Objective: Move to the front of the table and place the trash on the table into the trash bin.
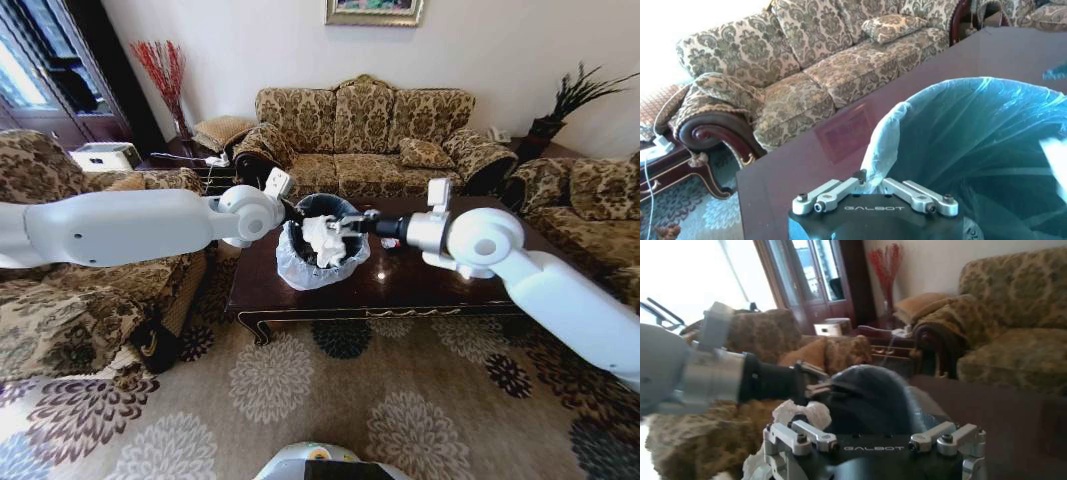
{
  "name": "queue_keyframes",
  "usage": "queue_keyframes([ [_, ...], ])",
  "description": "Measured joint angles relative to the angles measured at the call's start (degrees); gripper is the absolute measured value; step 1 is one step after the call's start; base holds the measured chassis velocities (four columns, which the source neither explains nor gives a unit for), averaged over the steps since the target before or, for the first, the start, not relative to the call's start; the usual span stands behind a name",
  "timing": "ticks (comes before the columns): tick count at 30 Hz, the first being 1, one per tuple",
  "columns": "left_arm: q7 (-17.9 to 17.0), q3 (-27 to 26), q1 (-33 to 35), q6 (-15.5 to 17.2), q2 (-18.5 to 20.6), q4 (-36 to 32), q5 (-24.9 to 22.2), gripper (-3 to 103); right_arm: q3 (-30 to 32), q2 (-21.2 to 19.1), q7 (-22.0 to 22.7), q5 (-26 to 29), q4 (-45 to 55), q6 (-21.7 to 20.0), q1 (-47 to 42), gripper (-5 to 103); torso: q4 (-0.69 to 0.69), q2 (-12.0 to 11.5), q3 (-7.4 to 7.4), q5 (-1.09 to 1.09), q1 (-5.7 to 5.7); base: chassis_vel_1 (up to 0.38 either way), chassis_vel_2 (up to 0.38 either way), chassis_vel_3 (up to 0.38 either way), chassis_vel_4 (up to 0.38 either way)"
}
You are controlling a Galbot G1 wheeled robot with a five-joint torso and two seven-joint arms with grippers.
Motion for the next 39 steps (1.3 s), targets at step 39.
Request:
queue_keyframes([
  [39,1.13,-4.33,5.25,0.03,9.96,2.47,2.58,0,-9.08,-5.68,0.0,2.37,-3.23,-6.12,8.01,100,0.05,0.0,-0.01,-0.12,0.0,0.0,0.0,0.0,0.0],
])
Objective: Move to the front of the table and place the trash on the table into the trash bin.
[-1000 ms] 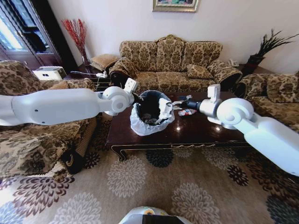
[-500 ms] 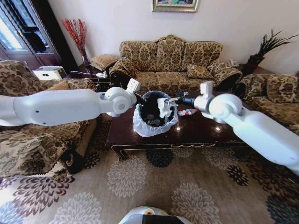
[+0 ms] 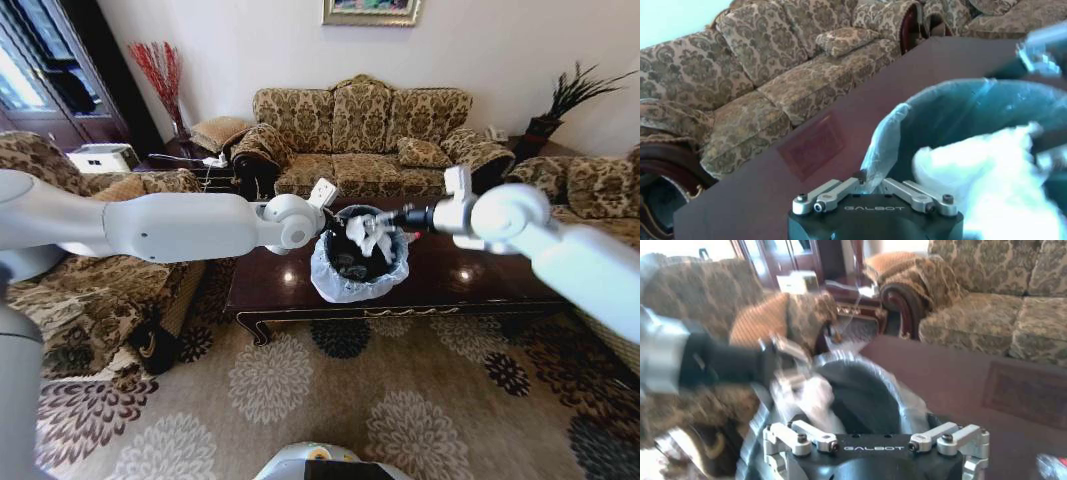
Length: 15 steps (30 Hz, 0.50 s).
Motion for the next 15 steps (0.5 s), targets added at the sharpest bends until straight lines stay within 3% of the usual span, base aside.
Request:
queue_keyframes([
  [1,-0.01,0.0,-0.06,0.0,-0.16,-0.11,0.01,0,-0.13,-0.47,-0.01,-1.81,0.06,1.43,-0.95,100,-0.02,-0.01,0.01,0.13,0.0,0.0,0.0,0.0,0.0],
  [7,-0.19,-0.31,-0.08,-0.01,-0.45,-0.75,-0.09,0,1.14,-1.29,-0.02,-4.06,0.86,1.84,-2.11,100,-0.09,0.0,0.0,0.13,0.0,0.0,0.0,0.0,0.0],
  [8,-0.23,-0.36,-0.08,-0.03,-0.42,-0.79,-0.14,0,1.07,-1.67,-0.03,-5.87,0.3,0.98,-2.1,100,-0.08,0.0,0.0,0.08,0.0,0.0,0.0,0.0,0.0],
  [9,-0.48,-0.48,0.0,-0.06,-0.52,-0.92,-0.13,0,0.69,-3.08,0.0,-10.6,0.39,3.5,-3.35,100,-0.09,0.0,0.0,0.12,0.0,0.0,0.0,0.0,0.0],
  [12,-0.69,-0.66,0.37,-0.05,-0.51,-1.22,-0.18,0,1.31,-3.34,-0.02,-14.53,0.54,3.17,-4.64,100,-0.09,0.0,0.0,0.12,0.0,0.0,0.0,0.0,0.0],
  [15,-0.98,-0.67,0.78,-0.06,-0.54,-1.15,-0.11,0,1.37,-3.69,-0.05,-19.11,0.54,5.43,-5.38,100,-0.07,-0.01,0.0,0.13,0.0,0.0,0.0,0.0,0.0],
])
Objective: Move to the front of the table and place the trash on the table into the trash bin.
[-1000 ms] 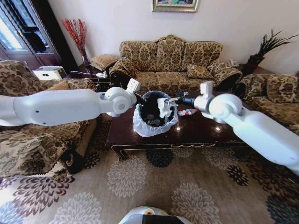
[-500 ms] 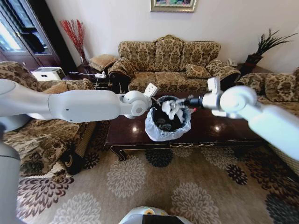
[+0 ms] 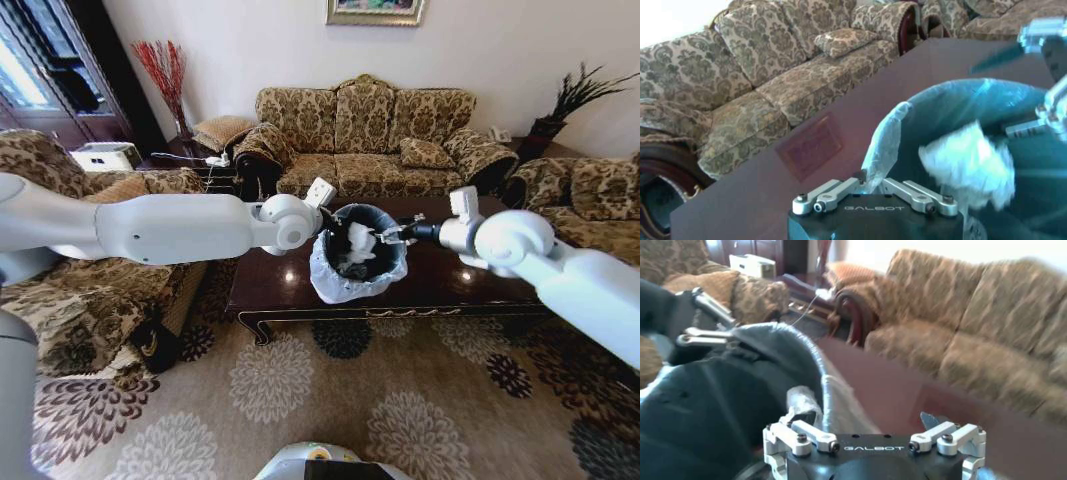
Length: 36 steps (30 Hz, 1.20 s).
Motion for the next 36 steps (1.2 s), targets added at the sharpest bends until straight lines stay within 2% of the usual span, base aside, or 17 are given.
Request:
queue_keyframes([
  [2,-0.06,-0.05,0.19,-0.03,-0.04,-0.32,0.0,0,1.46,-0.67,0.03,4.33,1.15,-0.09,-0.27,100,-0.01,0.0,0.0,-0.01,0.01,0.0,0.0,0.0,0.0],
  [3,-0.05,-0.04,0.25,-0.04,0.04,-0.31,0.0,0,2.59,-0.76,0.02,8.01,1.83,-2.38,-0.27,100,0.0,0.0,0.0,-0.07,0.0,0.0,0.0,0.0,0.0],
  [5,-0.14,-0.08,0.37,-0.1,0.09,-0.17,0.05,0,2.87,-0.89,0.04,10.11,2.0,-2.55,-0.37,100,-0.01,0.0,0.0,-0.02,0.0,0.0,0.0,0.0,0.0],
  [7,-0.24,-0.46,0.66,-0.11,0.16,-0.15,0.05,0,5.1,-0.84,0.05,18.65,3.0,-4.64,-0.95,100,0.0,0.0,0.0,0.01,0.0,0.0,0.0,0.0,0.0],
  [8,-0.24,-0.46,0.66,-0.11,0.16,-0.15,0.05,0,5.1,-0.84,0.05,18.65,3.0,-4.64,-0.95,100,0.0,0.0,0.0,0.01,0.0,0.0,0.0,0.0,0.0],
  [9,-0.27,-0.47,0.78,-0.12,0.06,-0.13,0.05,0,6.14,-0.66,0.07,23.12,3.47,-4.79,-1.13,100,-0.02,0.0,0.0,-0.03,0.0,0.0,0.0,0.0,0.0],
  [10,-0.26,-0.48,0.94,-0.11,-0.14,-0.15,0.05,0,7.17,-0.19,0.2,27.74,3.56,-4.31,-1.43,100,-0.03,0.0,0.0,-0.04,0.0,0.0,0.0,0.0,0.0],
  [11,-0.26,-0.48,0.94,-0.11,-0.14,-0.15,0.05,0,7.17,-0.19,0.2,27.74,3.56,-4.31,-1.43,100,-0.03,0.0,0.0,-0.04,0.0,0.0,0.0,0.0,0.0],
  [12,-0.24,-0.47,1.19,-0.09,-0.32,-0.27,0.07,0,8.47,1.11,0.16,35.26,3.71,-3.35,-1.95,100,-0.02,0.0,0.0,-0.03,0.0,0.0,0.0,0.0,0.0],
  [14,-0.45,-0.6,1.39,-0.1,-0.4,-0.13,0.36,0,9.58,2.76,0.07,42.13,3.9,-1.92,-2.72,100,0.05,0.0,0.0,0.04,0.0,0.0,0.0,0.0,0.0],
  [16,-0.32,-0.8,1.73,-0.17,-0.23,-0.21,0.38,0,9.98,3.5,0.08,44.09,3.58,-0.19,-3.21,100,0.05,0.0,0.0,-0.07,0.0,0.0,0.0,0.0,0.0],
  [24,-0.47,-1.37,2.47,-0.24,0.27,-0.13,0.39,0,8.42,1.23,0.07,37.61,3.2,-1.5,-3.61,100,-0.01,0.0,0.0,0.01,0.0,0.0,0.0,0.0,0.0],
  [27,-0.57,-1.59,2.99,-0.25,0.18,-0.32,0.4,0,8.08,0.42,0.01,32.75,2.93,-0.84,-4.26,100,-0.02,0.0,0.0,-0.02,0.0,0.0,0.0,0.0,0.0],
  [29,-0.87,-1.7,3.3,-0.31,0.02,-0.33,0.4,0,8.32,-0.11,-0.26,26.54,3.06,0.05,-5.22,100,0.0,0.0,0.0,-0.03,0.0,0.0,0.0,0.0,0.0],
  [33,-1.04,-1.78,3.34,-0.5,-0.31,-0.57,0.43,0,8.86,-0.03,-0.43,22.5,3.38,0.68,-5.95,100,-0.01,0.0,0.0,-0.01,0.0,0.0,0.0,0.0,0.0],
  [35,-1.58,-1.52,3.27,-0.62,-2.02,-2.04,0.36,0,9.72,1.3,-0.46,15.8,4.43,2.81,-7.03,100,-0.01,0.0,0.0,-0.01,0.0,0.0,0.0,0.0,0.0],
  [36,-1.58,-1.52,3.27,-0.62,-2.02,-2.04,0.36,0,9.72,1.3,-0.46,15.8,4.43,2.81,-7.03,100,-0.01,0.0,0.0,-0.01,0.0,0.0,0.0,0.0,0.0],
])
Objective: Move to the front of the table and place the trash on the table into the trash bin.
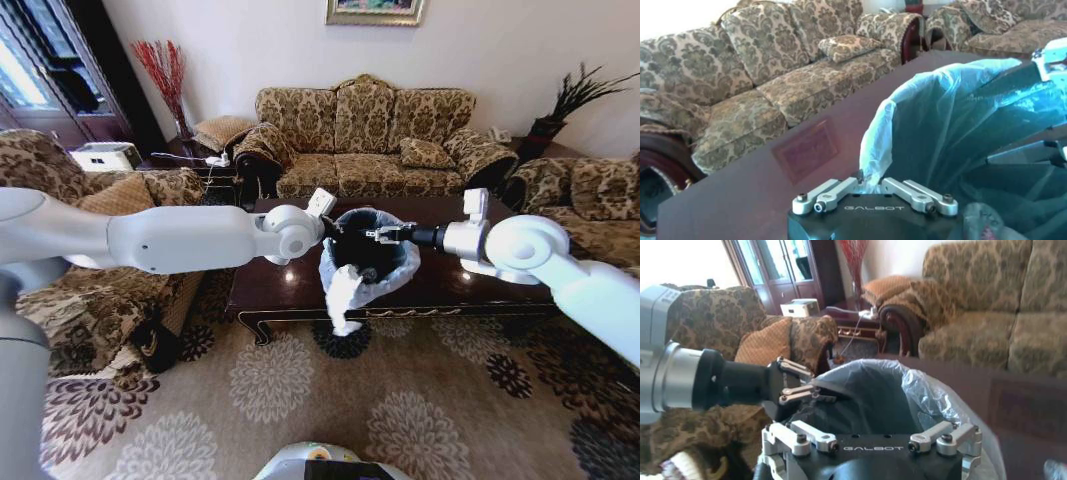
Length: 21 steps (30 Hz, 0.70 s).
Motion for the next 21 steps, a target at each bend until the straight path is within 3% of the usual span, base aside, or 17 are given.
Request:
queue_keyframes([
  [3,-0.39,1.21,-0.16,0.49,-1.24,-0.76,-0.13,0,0.63,0.19,0.54,-5.68,0.59,2.69,-0.67,100,0.03,0.0,0.0,-0.06,-0.01,0.0,0.0,0.0,0.0],
  [5,-0.44,1.33,-0.22,0.57,-1.4,-0.75,-0.16,0,0.62,0.26,0.56,-6.17,0.62,3.46,-0.72,100,0.01,0.0,0.01,0.05,0.0,0.0,0.0,0.0,0.0],
  [6,-0.63,1.4,-0.37,0.56,-1.5,-0.54,-0.13,0,0.61,0.54,0.58,-6.79,0.65,5.17,-0.71,100,0.07,0.0,0.01,-0.01,0.0,0.0,0.0,0.0,0.0],
  [8,-0.39,1.52,-0.43,0.5,-1.38,-0.79,-0.15,0,0.44,0.94,0.58,-7.77,0.54,7.66,-0.62,100,0.01,0.0,0.0,-0.08,0.0,0.0,0.0,0.0,0.0],
  [11,-0.38,1.56,-0.39,0.48,-1.38,-0.8,-0.16,0,0.24,1.01,0.58,-8.82,0.42,9.58,-0.61,100,-0.01,0.0,0.01,-0.01,0.0,0.0,0.0,0.0,0.0],
  [13,-0.36,1.58,0.14,0.51,-1.65,-0.75,-0.15,0,0.07,0.67,0.58,-11.66,0.53,13.86,-1.05,100,-0.01,0.0,0.0,0.02,0.0,0.0,0.0,0.0,0.0],
  [15,-0.35,1.58,0.27,0.53,-1.74,-0.73,-0.15,0,0.06,0.43,0.58,-12.38,0.66,15.1,-1.24,100,-0.01,0.0,0.01,0.03,0.0,0.0,0.0,0.0,0.0],
  [18,-0.3,1.75,0.31,0.56,-3.0,-1.0,-0.14,0,0.04,-1.28,0.58,-18.71,1.7,23.7,-2.0,100,-0.01,0.0,0.01,-0.05,0.0,0.0,0.0,0.0,0.0],
  [19,-0.3,1.75,0.31,0.56,-3.0,-1.0,-0.14,0,0.04,-1.28,0.58,-18.71,1.7,23.7,-2.0,100,-0.01,0.0,0.01,-0.05,0.0,0.0,0.0,0.0,0.0],
  [21,-0.3,2.08,-0.26,0.63,-4.31,-1.16,-0.15,0,0.09,-2.05,0.57,-21.47,3.92,28.98,-2.96,100,0.02,0.0,0.0,-0.01,0.0,0.0,0.0,0.0,0.0],
])
